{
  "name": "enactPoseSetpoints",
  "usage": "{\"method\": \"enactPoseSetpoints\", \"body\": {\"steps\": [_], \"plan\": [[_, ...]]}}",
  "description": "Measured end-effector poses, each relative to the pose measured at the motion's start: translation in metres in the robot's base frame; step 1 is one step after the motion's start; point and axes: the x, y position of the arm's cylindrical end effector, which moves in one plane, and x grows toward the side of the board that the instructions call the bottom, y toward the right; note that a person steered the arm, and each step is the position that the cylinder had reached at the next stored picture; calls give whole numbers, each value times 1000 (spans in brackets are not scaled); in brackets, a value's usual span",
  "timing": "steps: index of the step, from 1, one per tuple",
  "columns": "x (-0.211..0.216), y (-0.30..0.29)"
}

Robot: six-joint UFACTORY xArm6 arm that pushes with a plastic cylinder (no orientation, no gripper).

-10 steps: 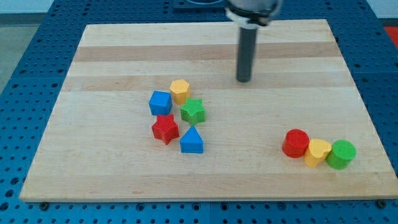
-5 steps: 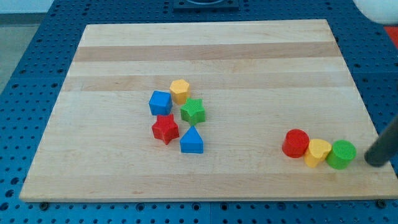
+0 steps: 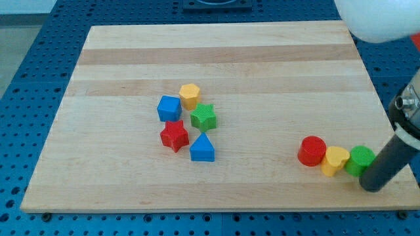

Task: Push the green circle towards the green star

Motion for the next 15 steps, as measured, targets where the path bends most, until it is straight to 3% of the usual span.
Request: {"method": "enactPoseSetpoints", "body": {"steps": [5,12,15], "plan": [[-104,2],[-83,-77],[-138,-57]]}}
